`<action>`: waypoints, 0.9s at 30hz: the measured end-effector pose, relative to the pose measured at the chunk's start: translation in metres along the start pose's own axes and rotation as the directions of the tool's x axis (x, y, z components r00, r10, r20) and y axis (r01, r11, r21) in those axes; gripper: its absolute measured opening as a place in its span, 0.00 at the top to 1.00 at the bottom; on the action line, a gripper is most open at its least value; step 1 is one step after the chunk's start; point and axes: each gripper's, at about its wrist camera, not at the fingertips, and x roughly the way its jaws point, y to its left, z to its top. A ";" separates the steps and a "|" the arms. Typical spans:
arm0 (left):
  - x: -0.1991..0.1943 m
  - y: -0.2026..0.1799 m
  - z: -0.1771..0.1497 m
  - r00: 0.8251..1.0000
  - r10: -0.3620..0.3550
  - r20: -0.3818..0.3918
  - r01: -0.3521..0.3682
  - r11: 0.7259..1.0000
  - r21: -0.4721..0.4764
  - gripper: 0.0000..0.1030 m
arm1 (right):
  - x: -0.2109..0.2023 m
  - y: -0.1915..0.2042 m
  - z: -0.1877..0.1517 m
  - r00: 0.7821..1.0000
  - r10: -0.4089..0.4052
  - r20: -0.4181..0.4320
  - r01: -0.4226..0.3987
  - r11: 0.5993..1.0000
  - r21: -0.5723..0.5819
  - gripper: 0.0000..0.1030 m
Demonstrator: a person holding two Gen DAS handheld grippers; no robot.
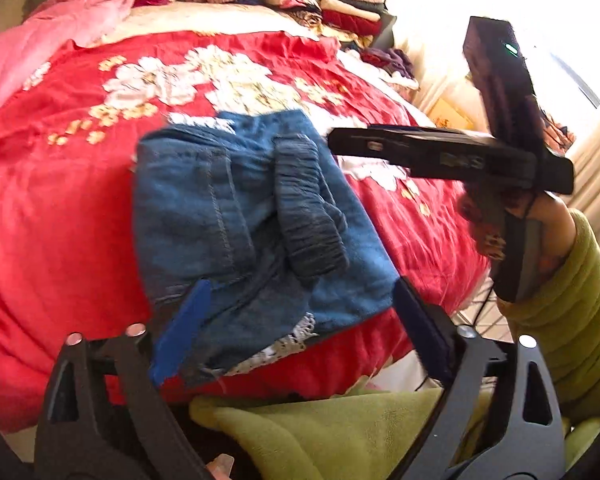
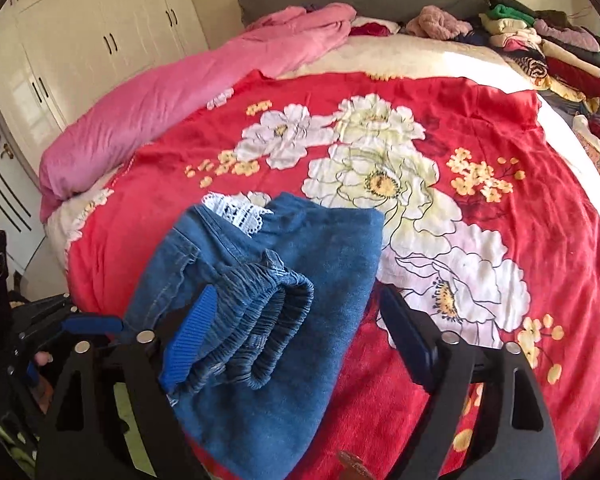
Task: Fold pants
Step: 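Fold the lifted cuff end over onto the pants and open both grippers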
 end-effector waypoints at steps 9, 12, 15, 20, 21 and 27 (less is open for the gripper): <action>-0.017 0.011 0.008 0.996 0.079 0.041 -0.078 0.997 -0.023 0.10 | -0.048 0.004 -0.017 0.997 -0.005 0.081 0.005 1.000 0.000 0.13; -0.017 0.016 0.012 0.994 0.103 0.047 -0.101 0.994 -0.034 0.10 | -0.062 0.010 -0.027 0.995 -0.008 0.096 0.011 0.999 -0.032 0.13; -0.016 0.025 0.018 0.989 0.132 0.060 -0.130 0.991 -0.036 0.10 | -0.070 0.019 -0.036 0.996 0.004 0.093 0.003 0.998 -0.071 0.13; -0.003 0.050 0.040 0.989 0.146 0.028 -0.144 0.987 -0.069 0.41 | -0.065 0.049 -0.051 0.997 0.064 0.049 -0.054 0.984 -0.171 0.13; 0.002 0.057 0.046 0.992 0.126 0.011 -0.125 0.989 -0.083 0.47 | -0.061 0.057 -0.053 0.996 0.082 0.028 -0.076 0.978 -0.193 0.13; 0.043 0.077 0.067 0.988 0.134 -0.075 -0.140 0.987 -0.082 0.54 | -0.025 0.109 -0.057 0.988 0.144 -0.050 -0.152 0.912 -0.381 0.39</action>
